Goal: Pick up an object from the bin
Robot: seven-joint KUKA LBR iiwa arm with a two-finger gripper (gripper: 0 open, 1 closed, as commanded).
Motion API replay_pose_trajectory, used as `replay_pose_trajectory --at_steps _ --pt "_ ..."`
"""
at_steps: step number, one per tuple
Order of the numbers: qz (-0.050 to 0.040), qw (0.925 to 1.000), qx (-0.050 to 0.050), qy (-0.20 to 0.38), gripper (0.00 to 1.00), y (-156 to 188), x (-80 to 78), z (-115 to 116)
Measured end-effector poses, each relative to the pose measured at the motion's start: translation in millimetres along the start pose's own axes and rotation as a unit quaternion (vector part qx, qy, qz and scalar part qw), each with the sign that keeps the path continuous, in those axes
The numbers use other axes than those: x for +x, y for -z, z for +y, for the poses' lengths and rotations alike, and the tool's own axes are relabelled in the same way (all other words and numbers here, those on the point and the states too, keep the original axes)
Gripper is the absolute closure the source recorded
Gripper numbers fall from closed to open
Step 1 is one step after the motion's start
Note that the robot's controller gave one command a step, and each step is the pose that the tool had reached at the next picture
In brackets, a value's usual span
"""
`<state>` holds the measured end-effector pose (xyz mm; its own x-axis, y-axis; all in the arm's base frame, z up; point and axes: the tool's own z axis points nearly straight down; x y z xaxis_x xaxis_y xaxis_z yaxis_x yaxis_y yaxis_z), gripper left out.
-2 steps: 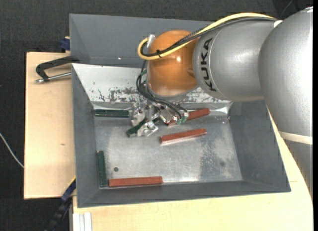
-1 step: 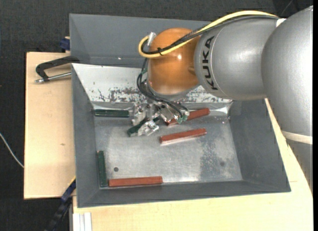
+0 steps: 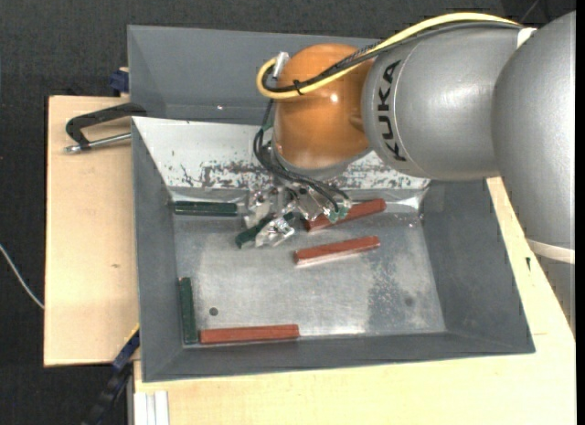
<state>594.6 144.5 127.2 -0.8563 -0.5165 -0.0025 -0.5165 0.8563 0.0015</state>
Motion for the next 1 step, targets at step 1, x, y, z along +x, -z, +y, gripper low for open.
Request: replay_pose_trajectory --at_steps 1 --pt "-0.0025 1.0 0.001 0.0 1.0 14.7 -1.4 -0.1"
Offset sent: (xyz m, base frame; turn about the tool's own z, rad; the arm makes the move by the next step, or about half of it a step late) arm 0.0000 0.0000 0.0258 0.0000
